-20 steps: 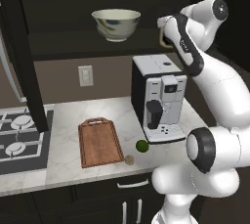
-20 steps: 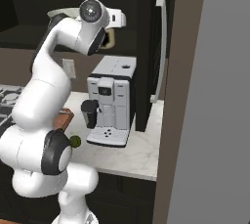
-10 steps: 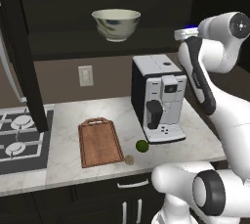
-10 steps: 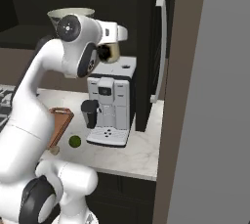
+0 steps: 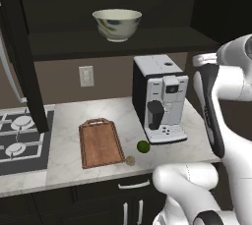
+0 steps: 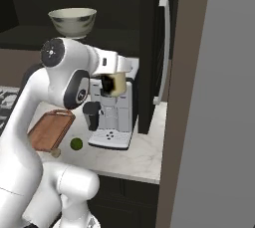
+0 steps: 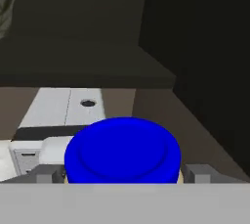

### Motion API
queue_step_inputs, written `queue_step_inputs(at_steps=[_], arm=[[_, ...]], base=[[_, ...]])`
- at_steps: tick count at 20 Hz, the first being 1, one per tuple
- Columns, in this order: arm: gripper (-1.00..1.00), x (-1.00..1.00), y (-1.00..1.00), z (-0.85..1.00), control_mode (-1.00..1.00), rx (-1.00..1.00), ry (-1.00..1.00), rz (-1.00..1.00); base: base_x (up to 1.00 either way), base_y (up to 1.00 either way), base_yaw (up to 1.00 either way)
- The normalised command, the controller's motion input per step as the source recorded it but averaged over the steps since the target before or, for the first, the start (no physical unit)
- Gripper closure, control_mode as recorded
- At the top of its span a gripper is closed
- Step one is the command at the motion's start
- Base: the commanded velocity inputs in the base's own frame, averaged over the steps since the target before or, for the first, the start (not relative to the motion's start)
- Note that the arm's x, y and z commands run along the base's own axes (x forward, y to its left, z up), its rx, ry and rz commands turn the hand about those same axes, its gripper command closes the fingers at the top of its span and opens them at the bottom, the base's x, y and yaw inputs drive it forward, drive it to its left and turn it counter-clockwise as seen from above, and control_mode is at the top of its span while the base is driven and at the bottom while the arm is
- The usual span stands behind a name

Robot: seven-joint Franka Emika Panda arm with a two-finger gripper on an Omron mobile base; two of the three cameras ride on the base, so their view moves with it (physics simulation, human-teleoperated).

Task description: Open the cabinet. Place the bowl and condiment on the counter. Then place the lime and garlic on the cutting board.

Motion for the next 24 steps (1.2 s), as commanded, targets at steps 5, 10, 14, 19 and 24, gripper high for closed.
queue_step_inputs(at_steps=[5,10,14,19,24], arm=[[1.0,-0.18,-0.11,-0.99,-1.0,0.0,0.05,-0.01],[1.0,0.0,-0.1,-0.87,-1.0,0.0,0.0,0.0],[1.0,0.03,-0.08,-0.76,-1.0,0.0,0.0,0.0],[1.0,0.12,-0.27,-0.53,-1.0,0.0,0.0,0.0],[1.0,0.17,-0.39,-0.41,-1.0,0.03,0.0,0.0]], base=[[0.0,0.0,0.0],[0.0,0.0,0.0],[0.0,0.0,0.0],[0.0,0.0,0.0],[0.0,0.0,0.0]])
